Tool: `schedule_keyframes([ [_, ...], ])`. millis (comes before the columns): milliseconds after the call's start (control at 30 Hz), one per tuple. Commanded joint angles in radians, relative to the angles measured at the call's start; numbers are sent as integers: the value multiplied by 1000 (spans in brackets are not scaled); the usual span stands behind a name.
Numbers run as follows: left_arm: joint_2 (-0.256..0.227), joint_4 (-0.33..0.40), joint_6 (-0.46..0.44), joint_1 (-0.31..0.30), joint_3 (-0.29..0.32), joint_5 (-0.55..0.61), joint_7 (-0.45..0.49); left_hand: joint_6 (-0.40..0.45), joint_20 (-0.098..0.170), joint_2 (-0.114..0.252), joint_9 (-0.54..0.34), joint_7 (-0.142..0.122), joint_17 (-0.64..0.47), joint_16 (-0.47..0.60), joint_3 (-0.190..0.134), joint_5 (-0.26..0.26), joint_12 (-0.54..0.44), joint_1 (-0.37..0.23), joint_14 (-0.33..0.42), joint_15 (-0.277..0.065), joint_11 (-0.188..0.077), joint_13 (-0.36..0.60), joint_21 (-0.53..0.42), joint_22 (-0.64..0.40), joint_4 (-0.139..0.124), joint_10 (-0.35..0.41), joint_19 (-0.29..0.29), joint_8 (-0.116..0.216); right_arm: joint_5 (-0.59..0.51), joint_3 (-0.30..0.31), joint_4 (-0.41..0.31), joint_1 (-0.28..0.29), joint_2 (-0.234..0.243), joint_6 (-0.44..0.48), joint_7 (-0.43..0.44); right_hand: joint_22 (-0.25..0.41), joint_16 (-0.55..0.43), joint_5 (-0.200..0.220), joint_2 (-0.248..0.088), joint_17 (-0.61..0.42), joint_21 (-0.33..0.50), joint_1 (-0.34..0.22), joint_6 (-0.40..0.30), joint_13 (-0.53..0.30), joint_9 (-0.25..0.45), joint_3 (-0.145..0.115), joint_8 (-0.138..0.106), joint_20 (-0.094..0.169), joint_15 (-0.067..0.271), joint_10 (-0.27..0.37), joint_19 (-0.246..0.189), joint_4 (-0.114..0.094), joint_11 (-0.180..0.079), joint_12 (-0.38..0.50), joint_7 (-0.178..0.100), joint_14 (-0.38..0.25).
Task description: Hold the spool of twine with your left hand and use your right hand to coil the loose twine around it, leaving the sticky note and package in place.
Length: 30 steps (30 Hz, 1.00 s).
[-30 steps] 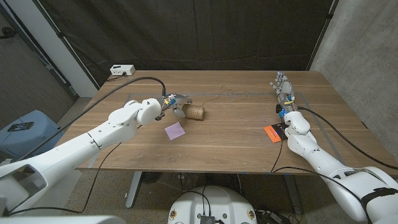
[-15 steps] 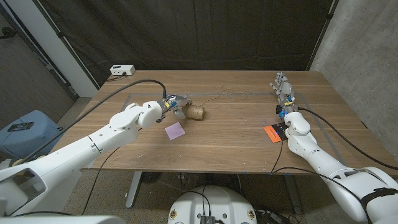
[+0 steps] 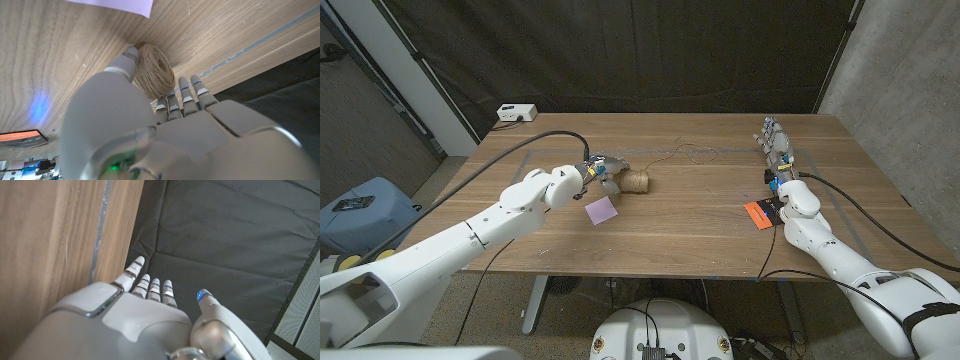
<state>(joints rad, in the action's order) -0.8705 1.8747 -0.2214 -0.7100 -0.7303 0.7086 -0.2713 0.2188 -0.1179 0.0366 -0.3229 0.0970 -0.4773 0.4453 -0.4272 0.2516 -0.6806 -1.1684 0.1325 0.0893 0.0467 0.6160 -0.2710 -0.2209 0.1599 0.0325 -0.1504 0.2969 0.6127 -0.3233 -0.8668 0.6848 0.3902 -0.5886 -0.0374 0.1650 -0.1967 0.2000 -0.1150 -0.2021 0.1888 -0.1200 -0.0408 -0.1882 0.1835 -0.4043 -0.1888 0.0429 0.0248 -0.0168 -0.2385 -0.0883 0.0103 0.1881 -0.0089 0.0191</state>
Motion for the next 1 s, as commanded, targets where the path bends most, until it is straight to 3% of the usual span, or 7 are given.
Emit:
schedule_keyframes([
  [33,12,-17,1,8,-13,19,13,15,-1,-1,-6,0,1,4,-8,7,-9,-2,18,-1,1,2,-9,-5,-1,17,-10,10,2,0,14,-2,1,-5,-12,6,-7,-3,-10,-2,4,3,1,-4,4,-9,-4,11,1,-5,-2,1,0,7,-1,6],
  [1000,31,-31,-25,-8,-21,48,81,159,5,-7,-33,-9,3,43,-24,13,-52,-34,136,-39,-30,14,-38,-4,6,155,-79,103,15,-6,60,-20,-8,-2,-59,6,-7,-3,-9,-2,4,5,0,-4,4,-10,-4,12,3,-4,-3,2,-1,7,-2,5],
])
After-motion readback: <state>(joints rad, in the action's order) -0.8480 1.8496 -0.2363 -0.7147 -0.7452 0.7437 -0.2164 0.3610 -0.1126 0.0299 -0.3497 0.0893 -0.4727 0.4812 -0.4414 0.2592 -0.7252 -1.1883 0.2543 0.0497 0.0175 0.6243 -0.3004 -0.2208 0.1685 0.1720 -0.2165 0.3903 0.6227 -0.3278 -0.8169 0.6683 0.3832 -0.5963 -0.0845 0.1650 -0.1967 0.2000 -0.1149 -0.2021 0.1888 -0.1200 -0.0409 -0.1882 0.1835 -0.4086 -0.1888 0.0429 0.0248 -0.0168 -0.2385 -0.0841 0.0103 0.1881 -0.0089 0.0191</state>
